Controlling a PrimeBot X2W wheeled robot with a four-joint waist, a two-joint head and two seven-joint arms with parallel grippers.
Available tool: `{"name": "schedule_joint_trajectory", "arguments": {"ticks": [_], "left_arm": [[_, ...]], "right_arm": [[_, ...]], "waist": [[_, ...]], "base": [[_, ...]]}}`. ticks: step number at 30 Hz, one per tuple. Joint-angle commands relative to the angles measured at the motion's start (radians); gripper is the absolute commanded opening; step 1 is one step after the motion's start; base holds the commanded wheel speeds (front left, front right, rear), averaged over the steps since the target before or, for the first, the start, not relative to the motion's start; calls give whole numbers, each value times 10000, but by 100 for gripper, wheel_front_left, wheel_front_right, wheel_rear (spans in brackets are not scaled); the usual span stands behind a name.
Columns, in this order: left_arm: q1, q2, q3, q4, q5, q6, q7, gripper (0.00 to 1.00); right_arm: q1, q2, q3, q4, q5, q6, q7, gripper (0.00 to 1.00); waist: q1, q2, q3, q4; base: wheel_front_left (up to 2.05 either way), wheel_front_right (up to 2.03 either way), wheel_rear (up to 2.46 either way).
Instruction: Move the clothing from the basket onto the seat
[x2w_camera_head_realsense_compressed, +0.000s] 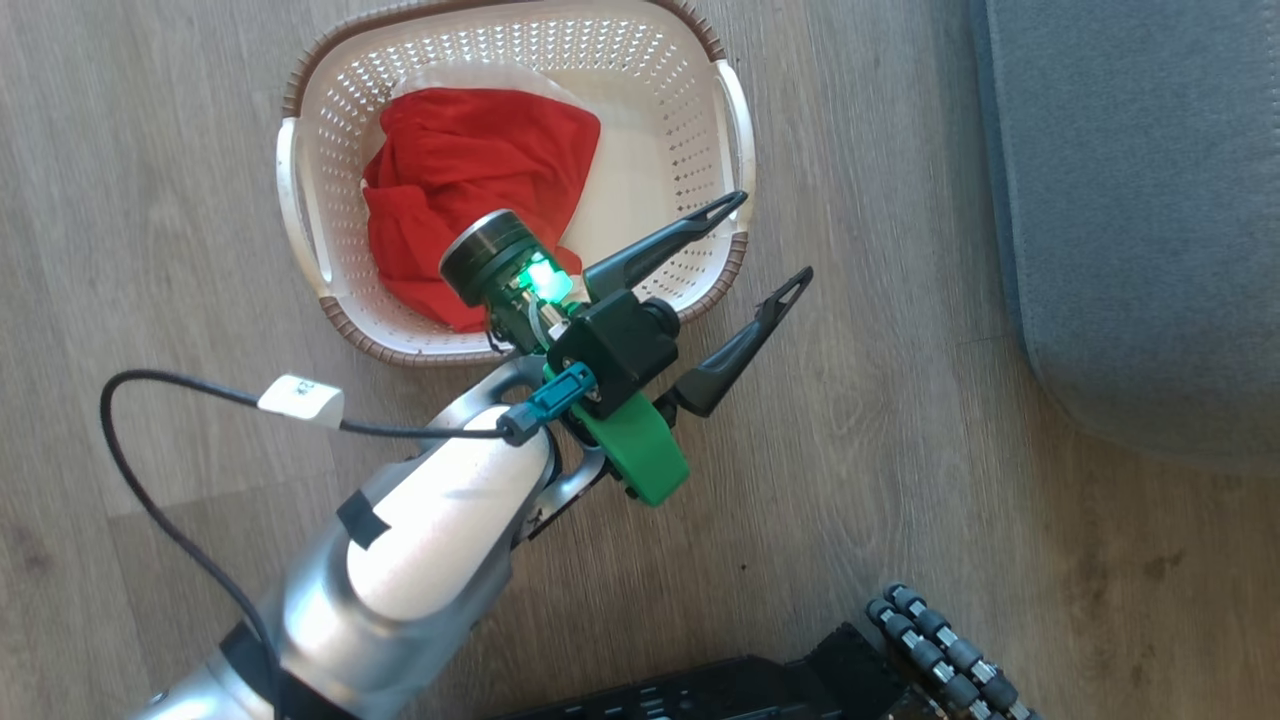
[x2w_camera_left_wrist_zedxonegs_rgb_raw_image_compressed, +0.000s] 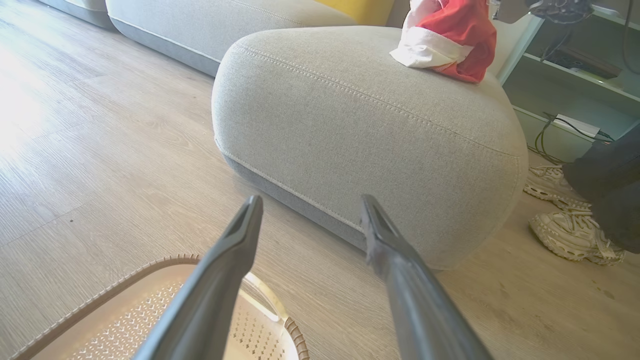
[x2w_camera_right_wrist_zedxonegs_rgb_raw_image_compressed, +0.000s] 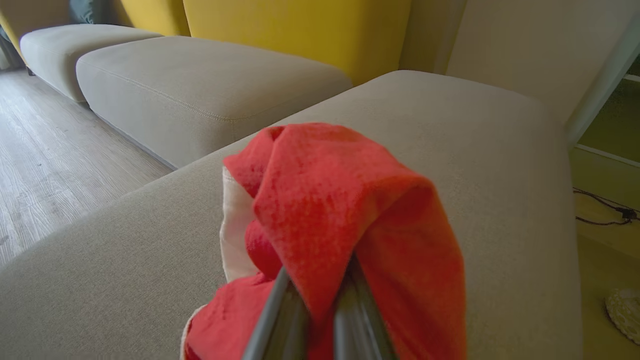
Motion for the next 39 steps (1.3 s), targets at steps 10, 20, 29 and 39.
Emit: {"name": "schedule_joint_trajectory", "arguments": {"ticks": [10,20,29,39], "left_arm": [[-44,112,126,-195,-46,-13,-49,100],[124,-49,184,-47,-136,-13,-49,100],[160,-127,247,74,-201,-13,-49,100],[499,-337,551,91,-410,-13,-49,100]], "right_arm": [[-341,40,-183,-2028,-105,-4,-193,0],[-267,450,401,-1191,118,-4,-164,0],[145,514,1408,-470,521,-4,-181,100],[2027,688,2691,-287,984,-4,-195,100]], "waist": [[-1,1,-108,148],[-1,1,-235,434],[-1,1,-575,444],[-1,1,-1887,524]], "base": [[0,0,0],[0,0,0],[0,0,0],[0,0,0]]}}
